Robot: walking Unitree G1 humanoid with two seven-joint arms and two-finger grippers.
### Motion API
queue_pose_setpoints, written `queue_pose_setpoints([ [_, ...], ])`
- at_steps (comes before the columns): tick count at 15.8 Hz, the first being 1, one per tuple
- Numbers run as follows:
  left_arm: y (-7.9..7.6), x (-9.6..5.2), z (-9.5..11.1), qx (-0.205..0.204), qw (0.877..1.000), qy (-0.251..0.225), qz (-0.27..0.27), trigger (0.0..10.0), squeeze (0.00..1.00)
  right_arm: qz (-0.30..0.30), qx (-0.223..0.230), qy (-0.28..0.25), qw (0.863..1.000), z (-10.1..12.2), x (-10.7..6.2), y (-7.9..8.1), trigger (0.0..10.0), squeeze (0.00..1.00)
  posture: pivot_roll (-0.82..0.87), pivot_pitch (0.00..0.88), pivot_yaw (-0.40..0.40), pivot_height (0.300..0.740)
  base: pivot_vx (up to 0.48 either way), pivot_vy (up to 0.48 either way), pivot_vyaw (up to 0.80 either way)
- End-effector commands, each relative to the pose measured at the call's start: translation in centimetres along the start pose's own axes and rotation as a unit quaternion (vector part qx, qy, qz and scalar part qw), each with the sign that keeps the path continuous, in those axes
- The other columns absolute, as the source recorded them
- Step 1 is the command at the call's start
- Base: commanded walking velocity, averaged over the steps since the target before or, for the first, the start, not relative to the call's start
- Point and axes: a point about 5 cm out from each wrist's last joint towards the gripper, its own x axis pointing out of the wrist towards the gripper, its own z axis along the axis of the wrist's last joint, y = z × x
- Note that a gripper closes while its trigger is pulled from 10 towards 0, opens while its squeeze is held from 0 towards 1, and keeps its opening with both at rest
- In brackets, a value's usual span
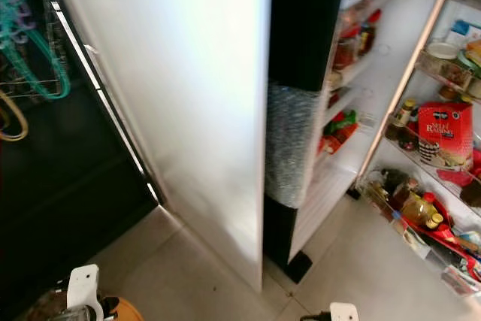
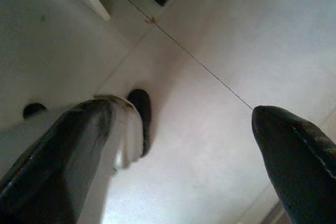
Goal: Restocking fridge
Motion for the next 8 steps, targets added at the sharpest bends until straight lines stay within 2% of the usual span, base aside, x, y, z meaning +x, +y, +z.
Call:
queue_pose_setpoints([
  [1, 0.55, -0.09, -0.78, 0.009, 1.0, 0.016, 0.006, 10.0, 0.0, 0.003, -0.005, -0.002, 1.0, 0.04, 0.01, 0.11, 10.0, 0.0, -0.16, 0.0, 0.085, 0.74, 0.0, -0.398, 0.8],
  [2, 0.53, -0.09, -0.82, 0.009, 1.0, 0.017, 0.005, 10.0, 0.0, 0.005, -0.002, -0.002, 1.0, -0.22, -0.05, 0.09, 10.0, 0.0, -0.16, 0.0, 0.084, 0.74, 0.0, -0.401, 0.8],
  [3, 0.47, -0.08, -0.78, 0.008, 1.0, 0.017, 0.005, 10.0, 0.0, 0.005, 0.01, 0.001, 1.0, -0.46, -0.1, -0.02, 10.0, 0.0, -0.16, 0.0, 0.081, 0.74, 0.0, -0.405, 0.0],
  [8, 0.33, -0.05, -0.63, 0.004, 1.0, 0.017, 0.003, 10.0, 0.0, 0.008, 0.001, -0.001, 1.0, -0.38, -0.1, -0.1, 10.0, 0.0, -0.16, 0.0, 0.074, 0.74, 0.0, -0.401, 0.0],
])
